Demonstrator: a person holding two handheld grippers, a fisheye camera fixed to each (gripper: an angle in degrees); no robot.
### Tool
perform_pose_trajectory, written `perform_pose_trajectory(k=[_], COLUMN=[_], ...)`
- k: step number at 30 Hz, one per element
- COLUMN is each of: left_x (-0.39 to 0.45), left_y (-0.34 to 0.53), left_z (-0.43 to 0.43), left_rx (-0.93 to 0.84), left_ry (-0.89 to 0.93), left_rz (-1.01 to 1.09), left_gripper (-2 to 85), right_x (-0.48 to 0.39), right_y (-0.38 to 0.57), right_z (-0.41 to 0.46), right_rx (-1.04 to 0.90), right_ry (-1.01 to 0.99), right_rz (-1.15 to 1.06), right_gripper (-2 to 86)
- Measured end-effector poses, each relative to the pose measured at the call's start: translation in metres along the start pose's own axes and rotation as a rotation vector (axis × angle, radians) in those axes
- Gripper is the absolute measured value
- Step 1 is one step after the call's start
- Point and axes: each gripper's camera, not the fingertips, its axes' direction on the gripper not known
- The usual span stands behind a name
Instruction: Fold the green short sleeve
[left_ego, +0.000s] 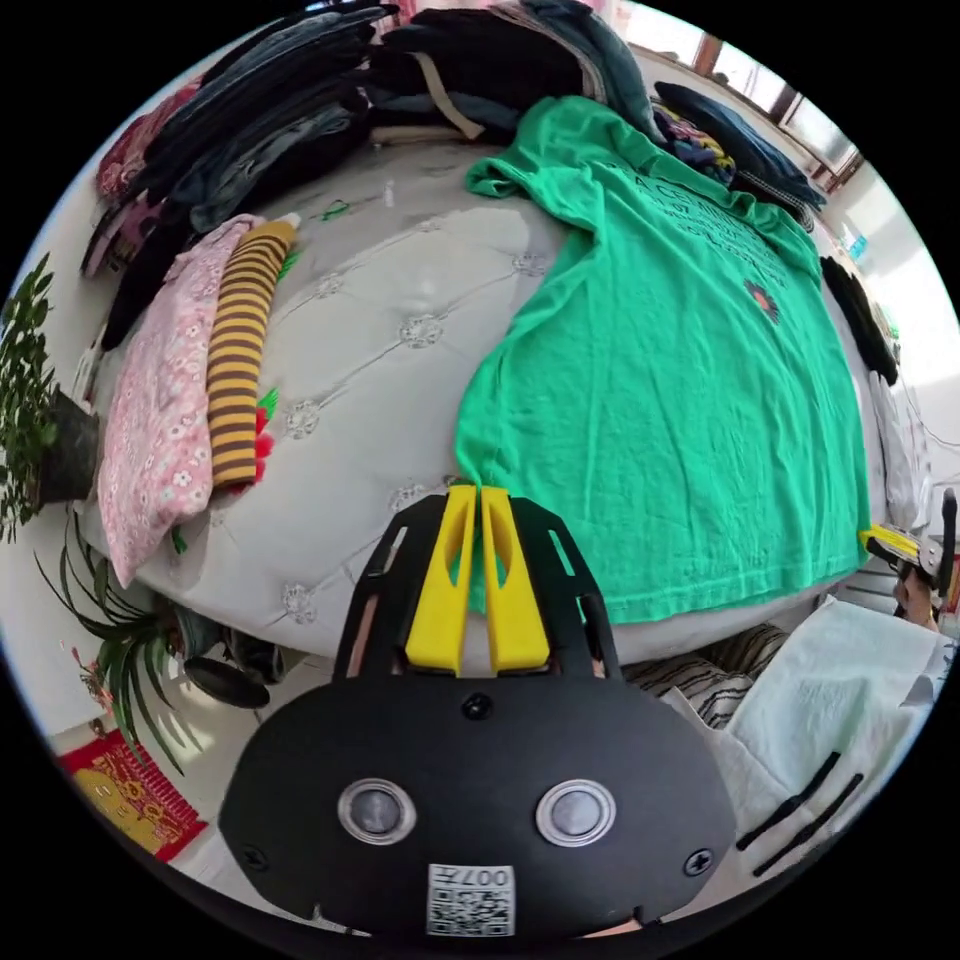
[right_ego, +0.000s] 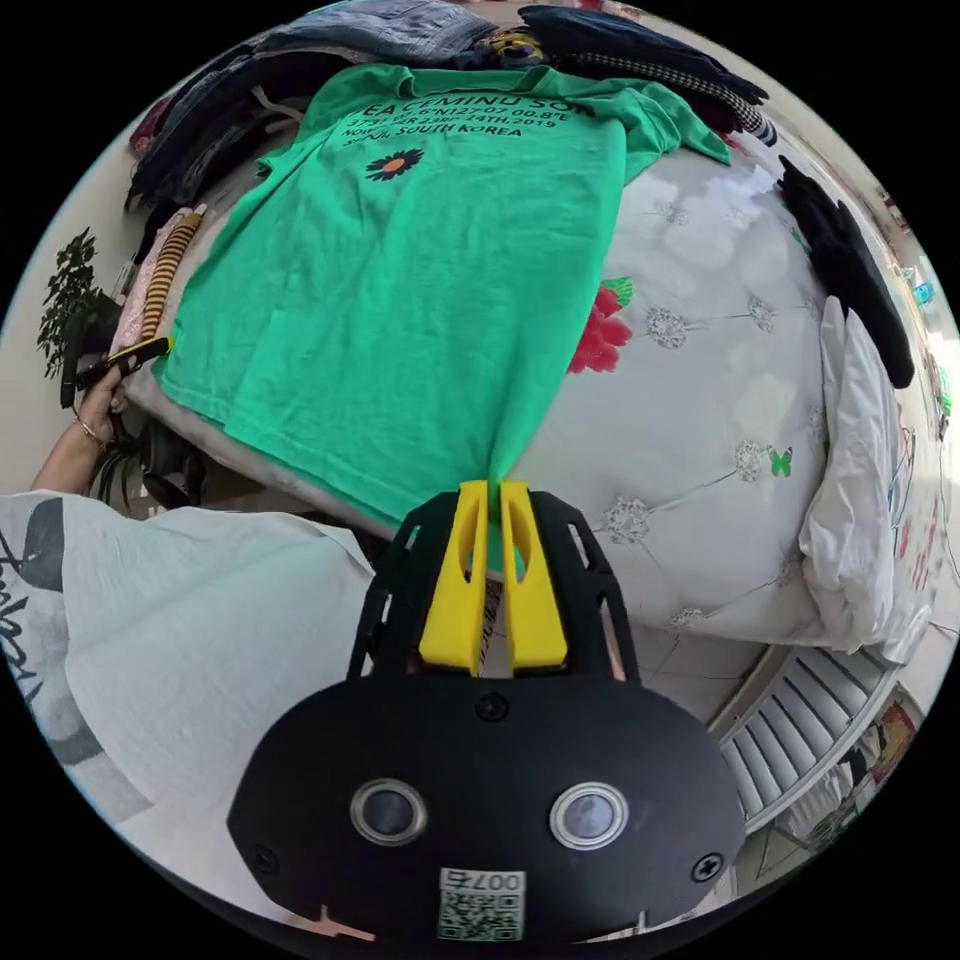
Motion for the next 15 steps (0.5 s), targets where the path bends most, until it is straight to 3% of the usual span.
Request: perform_pose_trajectory(k=[2, 10, 15], left_x=[-0.012, -0.059, -0.073], left_y=[-0.003, 0.073, 0.113], left_z=[-0.014, -0.07, -0.068], left_rx=[0.0, 0.215, 0.208], left_ry=[0.167, 0.453, 0.516], left_rz=[0.03, -0.149, -0.333], left_gripper=[-0.7, -1.0, -1.0], right_x=[0.012, 0.045, 0.065], right_y=[0.003, 0.059, 0.083], right_z=[-0.019, -0.116, -0.078], right_rx=[0.019, 0.412, 0.354], right_ry=[-0.05, -0.118, -0.169], right_rz=[0.001, -0.006, 0.062], right_gripper=[1.5, 2.3, 5.3])
